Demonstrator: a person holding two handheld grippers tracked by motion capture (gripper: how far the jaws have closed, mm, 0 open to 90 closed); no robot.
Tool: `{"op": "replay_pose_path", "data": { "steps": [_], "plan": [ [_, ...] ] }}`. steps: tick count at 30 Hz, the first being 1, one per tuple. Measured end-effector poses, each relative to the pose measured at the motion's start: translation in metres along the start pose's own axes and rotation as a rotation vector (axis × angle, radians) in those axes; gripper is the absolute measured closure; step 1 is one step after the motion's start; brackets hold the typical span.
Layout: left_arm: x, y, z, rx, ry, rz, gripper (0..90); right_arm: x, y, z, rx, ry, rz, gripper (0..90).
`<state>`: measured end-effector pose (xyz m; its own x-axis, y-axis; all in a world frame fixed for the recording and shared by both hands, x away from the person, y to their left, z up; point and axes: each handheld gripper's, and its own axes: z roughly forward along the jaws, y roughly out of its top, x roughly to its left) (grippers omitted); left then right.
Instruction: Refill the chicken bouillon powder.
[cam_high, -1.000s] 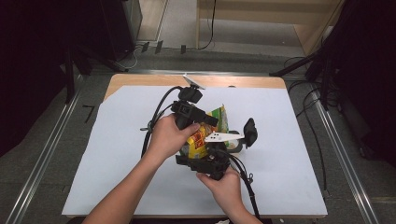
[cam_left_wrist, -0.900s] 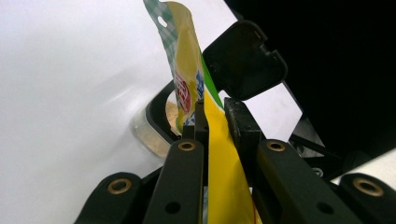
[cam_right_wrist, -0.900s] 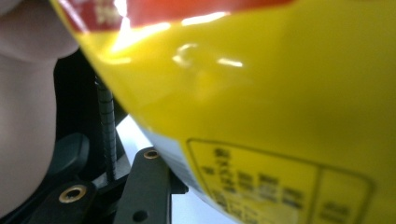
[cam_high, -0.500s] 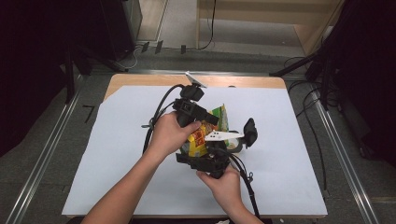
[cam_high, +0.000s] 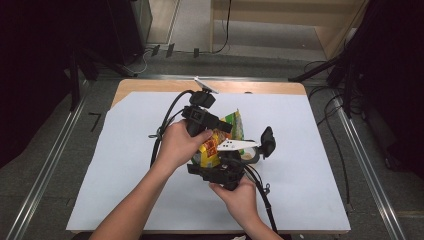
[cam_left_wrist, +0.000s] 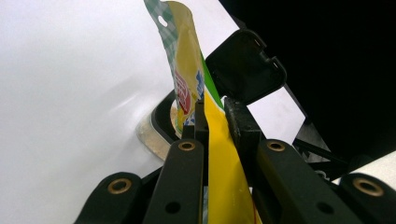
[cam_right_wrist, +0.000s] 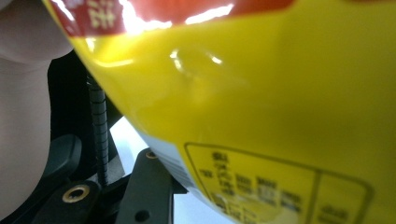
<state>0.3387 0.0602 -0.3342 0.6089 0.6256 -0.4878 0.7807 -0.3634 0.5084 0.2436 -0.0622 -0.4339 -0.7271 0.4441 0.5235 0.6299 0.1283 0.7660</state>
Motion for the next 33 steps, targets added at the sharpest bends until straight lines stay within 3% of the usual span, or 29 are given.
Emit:
{"op": "replay_pose_path", "data": {
  "steps": [11,18,33],
  "plan": [
    [0.0023,0.0003,0.0016,0.007,-0.016,-0.002,84.8,0.0004,-0.0002,-0.0016,0.012,-0.007,0.001,68.8],
    [0.0074,-0.0012,0.0021,0.003,-0.041,-0.024,84.8,0.0009,-0.0001,-0.0018,0.025,-0.01,-0.004,68.8],
    [0.0085,-0.0016,0.0064,0.0,-0.046,-0.026,84.7,-0.002,-0.0014,-0.003,0.037,-0.018,-0.001,68.7]
  ]
}}
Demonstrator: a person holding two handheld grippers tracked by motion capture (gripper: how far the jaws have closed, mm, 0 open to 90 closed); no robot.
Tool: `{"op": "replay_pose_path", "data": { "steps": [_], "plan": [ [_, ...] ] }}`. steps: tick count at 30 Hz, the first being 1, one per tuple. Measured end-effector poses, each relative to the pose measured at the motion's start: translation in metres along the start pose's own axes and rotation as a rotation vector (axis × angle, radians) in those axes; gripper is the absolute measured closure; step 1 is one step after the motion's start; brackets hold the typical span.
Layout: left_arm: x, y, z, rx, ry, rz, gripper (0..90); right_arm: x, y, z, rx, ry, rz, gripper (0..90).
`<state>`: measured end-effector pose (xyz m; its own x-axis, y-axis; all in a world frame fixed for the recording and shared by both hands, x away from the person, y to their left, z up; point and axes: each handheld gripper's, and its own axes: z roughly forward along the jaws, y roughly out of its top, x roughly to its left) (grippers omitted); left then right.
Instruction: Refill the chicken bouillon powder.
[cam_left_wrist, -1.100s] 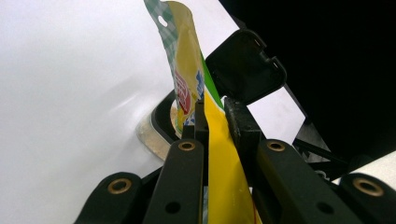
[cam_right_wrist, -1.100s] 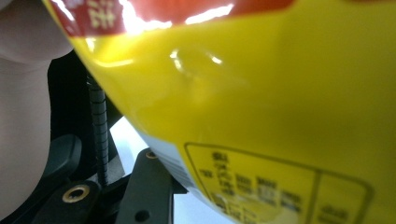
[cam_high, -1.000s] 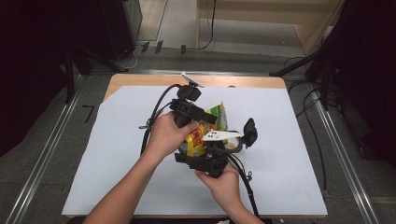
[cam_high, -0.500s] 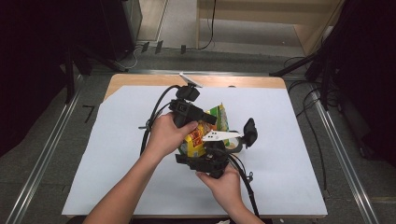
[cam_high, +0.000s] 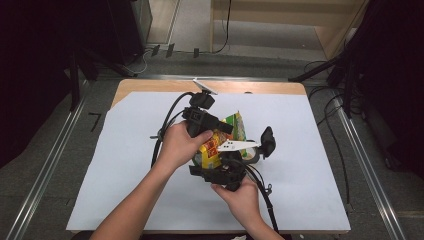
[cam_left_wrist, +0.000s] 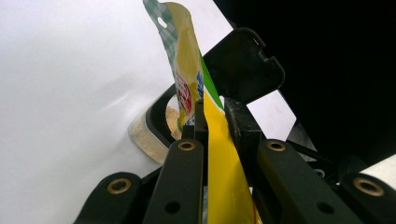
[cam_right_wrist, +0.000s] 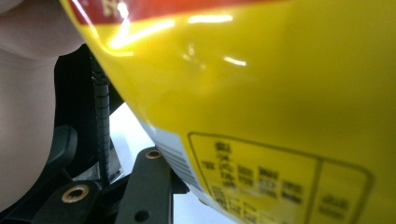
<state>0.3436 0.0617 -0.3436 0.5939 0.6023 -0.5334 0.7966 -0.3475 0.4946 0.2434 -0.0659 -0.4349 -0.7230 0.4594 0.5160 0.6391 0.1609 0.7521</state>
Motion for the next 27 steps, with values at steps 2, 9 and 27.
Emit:
{"op": "replay_pose_path", "data": {
  "steps": [2,9,27],
  "plan": [
    [-0.0002,-0.0001,-0.0002,-0.001,0.0,0.001,84.7,0.0,0.0,0.0,0.0,0.0,0.0,68.8],
    [0.0001,-0.0014,0.0008,-0.008,0.0,0.003,84.7,-0.0004,-0.0007,-0.0001,0.005,-0.001,0.0,68.8],
    [0.0009,-0.0032,0.0025,-0.007,-0.002,0.006,84.8,-0.0003,-0.0034,0.0009,0.009,-0.009,0.0,68.2]
  ]
}}
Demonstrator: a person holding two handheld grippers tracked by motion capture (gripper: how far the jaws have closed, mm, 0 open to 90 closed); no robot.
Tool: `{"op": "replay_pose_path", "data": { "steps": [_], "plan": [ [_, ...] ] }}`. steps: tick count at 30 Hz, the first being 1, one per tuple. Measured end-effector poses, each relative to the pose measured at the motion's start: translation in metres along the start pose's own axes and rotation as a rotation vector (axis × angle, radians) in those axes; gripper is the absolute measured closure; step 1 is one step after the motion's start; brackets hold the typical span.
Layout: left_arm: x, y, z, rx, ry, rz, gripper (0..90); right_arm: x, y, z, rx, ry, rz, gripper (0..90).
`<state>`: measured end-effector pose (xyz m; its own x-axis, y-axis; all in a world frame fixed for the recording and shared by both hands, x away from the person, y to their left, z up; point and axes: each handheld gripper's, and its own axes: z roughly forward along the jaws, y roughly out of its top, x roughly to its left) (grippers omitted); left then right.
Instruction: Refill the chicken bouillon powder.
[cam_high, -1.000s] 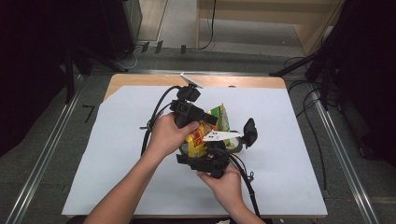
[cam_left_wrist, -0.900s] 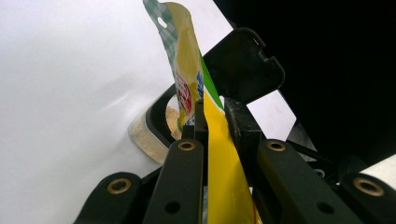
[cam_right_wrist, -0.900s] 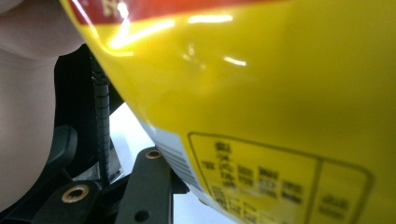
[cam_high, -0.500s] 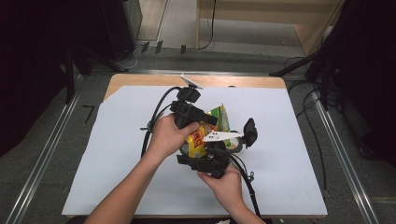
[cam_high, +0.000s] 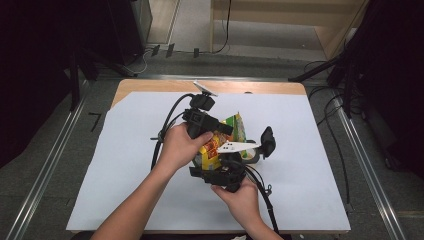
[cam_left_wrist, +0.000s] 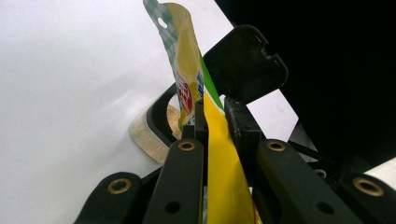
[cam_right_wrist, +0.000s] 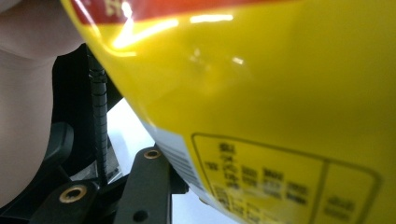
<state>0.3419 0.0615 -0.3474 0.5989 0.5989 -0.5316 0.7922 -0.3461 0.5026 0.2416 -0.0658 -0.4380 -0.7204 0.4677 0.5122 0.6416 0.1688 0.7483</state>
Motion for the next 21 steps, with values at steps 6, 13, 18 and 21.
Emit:
{"op": "replay_pose_path", "data": {
  "steps": [6,13,18,21],
  "plan": [
    [-0.0011,0.0,-0.0003,-0.004,0.002,0.003,84.8,-0.0002,0.0003,-0.0011,-0.001,-0.002,-0.008,68.5],
    [-0.0017,0.0005,0.0014,0.003,0.005,0.002,84.8,-0.0003,0.0001,-0.0012,0.003,0.006,0.004,66.4],
    [-0.0024,-0.0006,0.0016,0.001,0.003,0.008,84.8,-0.0001,-0.0008,-0.0016,0.003,-0.009,-0.004,68.6],
    [-0.0028,-0.0005,0.0029,-0.001,0.001,0.006,84.8,-0.0007,-0.0014,-0.0021,0.007,-0.01,-0.001,68.6]
  ]
}}
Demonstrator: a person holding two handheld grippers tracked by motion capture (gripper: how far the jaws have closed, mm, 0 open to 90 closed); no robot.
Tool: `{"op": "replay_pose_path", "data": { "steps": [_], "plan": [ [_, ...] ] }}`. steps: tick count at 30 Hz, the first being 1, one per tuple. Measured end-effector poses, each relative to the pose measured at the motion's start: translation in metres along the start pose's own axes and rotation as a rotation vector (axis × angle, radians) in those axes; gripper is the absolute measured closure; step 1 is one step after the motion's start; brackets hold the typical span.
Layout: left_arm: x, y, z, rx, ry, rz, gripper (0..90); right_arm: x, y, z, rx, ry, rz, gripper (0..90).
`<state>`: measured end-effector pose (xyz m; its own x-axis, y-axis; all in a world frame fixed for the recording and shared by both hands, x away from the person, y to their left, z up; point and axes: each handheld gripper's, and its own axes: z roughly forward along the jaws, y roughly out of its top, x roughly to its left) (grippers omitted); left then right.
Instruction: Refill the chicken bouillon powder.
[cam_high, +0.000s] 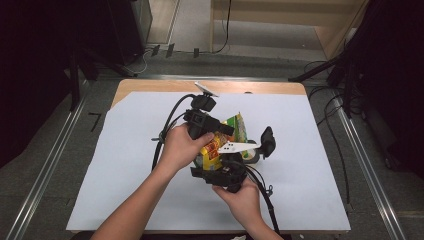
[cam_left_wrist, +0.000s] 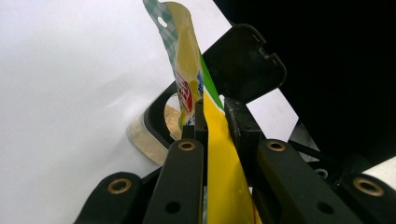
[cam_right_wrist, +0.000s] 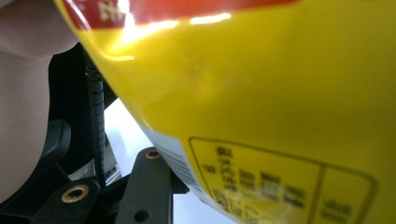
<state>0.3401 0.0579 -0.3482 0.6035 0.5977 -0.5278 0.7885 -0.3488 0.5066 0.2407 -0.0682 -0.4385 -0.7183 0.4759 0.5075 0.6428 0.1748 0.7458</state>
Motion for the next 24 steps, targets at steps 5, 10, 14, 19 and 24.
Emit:
{"op": "replay_pose_path", "data": {
  "steps": [5,10,14,19,24],
  "plan": [
    [-0.0004,0.0014,0.0002,0.004,-0.003,0.003,84.8,0.0007,-0.0001,-0.0012,-0.008,0.002,0.001,67.4],
    [-0.0004,0.0013,0.0012,0.003,-0.006,0.007,84.9,0.0005,-0.0005,-0.0028,-0.005,-0.012,-0.003,69.6],
    [0.0007,0.0012,0.0023,0.012,-0.004,0.005,85.2,-0.0013,-0.0027,-0.0018,-0.011,0.002,0.016,69.9],
    [0.0031,0.0011,-0.0009,0.006,-0.002,0.007,86.1,-0.0006,-0.0036,-0.002,-0.015,-0.001,0.008,69.9],
    [0.0072,0.0012,-0.003,-0.009,-0.018,-0.007,86.6,-0.0029,-0.005,-0.0033,-0.017,-0.006,0.017,70.5]
  ]
}}
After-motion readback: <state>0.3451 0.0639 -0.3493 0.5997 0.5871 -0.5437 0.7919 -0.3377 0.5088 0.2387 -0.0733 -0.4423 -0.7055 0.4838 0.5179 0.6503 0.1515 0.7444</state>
